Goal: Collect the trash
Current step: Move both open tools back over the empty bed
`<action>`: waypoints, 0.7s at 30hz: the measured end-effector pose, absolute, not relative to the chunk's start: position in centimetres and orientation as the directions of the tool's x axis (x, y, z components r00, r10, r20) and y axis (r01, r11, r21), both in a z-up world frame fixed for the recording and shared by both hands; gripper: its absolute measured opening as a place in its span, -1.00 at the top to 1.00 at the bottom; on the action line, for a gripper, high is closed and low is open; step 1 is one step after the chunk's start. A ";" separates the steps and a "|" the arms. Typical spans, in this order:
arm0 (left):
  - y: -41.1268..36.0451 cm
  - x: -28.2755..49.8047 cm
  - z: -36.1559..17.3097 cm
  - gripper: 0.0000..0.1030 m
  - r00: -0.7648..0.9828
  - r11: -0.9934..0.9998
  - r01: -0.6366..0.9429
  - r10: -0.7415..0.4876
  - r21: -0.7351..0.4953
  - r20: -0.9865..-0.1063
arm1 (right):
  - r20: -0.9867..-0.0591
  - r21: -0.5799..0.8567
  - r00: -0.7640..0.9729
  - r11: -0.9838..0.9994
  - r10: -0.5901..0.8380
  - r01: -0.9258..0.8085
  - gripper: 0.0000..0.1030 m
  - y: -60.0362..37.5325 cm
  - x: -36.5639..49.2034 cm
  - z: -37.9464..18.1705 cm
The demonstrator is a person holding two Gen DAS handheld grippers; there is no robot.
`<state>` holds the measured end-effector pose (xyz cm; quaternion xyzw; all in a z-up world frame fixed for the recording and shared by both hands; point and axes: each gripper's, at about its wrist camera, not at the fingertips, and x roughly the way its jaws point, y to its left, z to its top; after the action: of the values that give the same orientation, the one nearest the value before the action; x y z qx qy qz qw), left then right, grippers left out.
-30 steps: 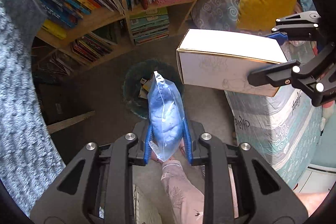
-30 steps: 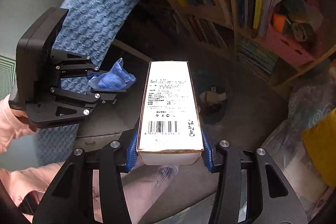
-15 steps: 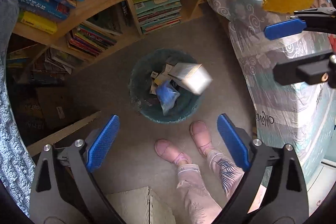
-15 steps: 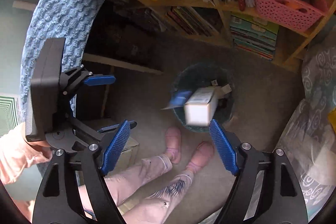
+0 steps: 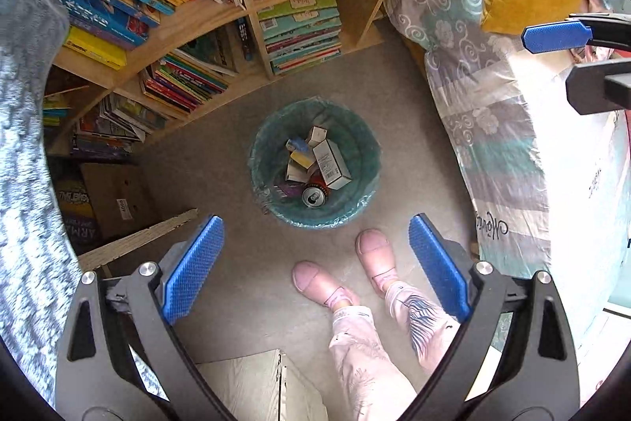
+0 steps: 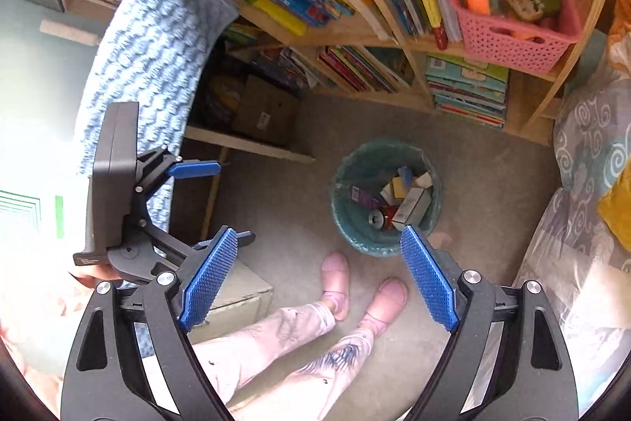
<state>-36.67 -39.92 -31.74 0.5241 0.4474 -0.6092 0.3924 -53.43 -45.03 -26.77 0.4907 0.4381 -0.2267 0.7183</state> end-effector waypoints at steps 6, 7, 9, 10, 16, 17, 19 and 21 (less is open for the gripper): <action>-39.3 -37.2 -27.5 -0.87 -0.118 -0.272 0.958 -0.084 -0.091 -0.989 | -0.842 0.508 0.536 0.427 0.063 0.748 -0.71 -43.9 -53.7 -23.2; -39.2 -37.2 -26.8 -0.87 -0.118 -0.267 0.960 -0.093 -0.089 -0.989 | -0.842 0.503 0.537 0.434 0.052 0.747 -0.71 -43.6 -53.7 -22.5; -39.0 -37.1 -25.2 -0.87 -0.119 -0.252 0.964 -0.115 -0.087 -0.986 | -0.841 0.496 0.539 0.444 0.034 0.746 -0.72 -43.3 -53.7 -21.0; -38.9 -37.0 -24.1 -0.87 -0.115 -0.243 0.967 -0.130 -0.081 -0.985 | -0.841 0.492 0.540 0.450 0.024 0.746 -0.73 -43.1 -53.6 -20.2; -37.7 -35.7 -17.8 -0.87 -0.098 -0.178 0.983 -0.236 -0.056 -0.967 | -0.811 0.532 0.584 0.467 0.040 0.707 -0.74 -42.5 -52.8 -16.6; -37.5 -35.5 -16.9 -0.87 -0.095 -0.165 0.985 -0.249 -0.054 -0.964 | -0.811 0.523 0.583 0.487 0.033 0.700 -0.74 -42.3 -52.3 -15.8; -36.9 -34.6 -15.0 -0.87 -0.090 -0.129 0.990 -0.277 -0.056 -0.957 | -0.809 0.510 0.587 0.520 0.021 0.685 -0.74 -42.0 -51.3 -14.4; -36.2 -33.5 -13.1 -0.87 -0.065 -0.081 0.996 -0.314 -0.042 -0.947 | -0.815 0.490 0.579 0.535 0.000 0.689 -0.74 -42.0 -50.3 -13.0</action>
<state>-33.46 -36.18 -13.12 0.4178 0.4083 -0.6048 0.5413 -50.29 -41.96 -13.01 0.4285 0.4018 -0.2211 0.7785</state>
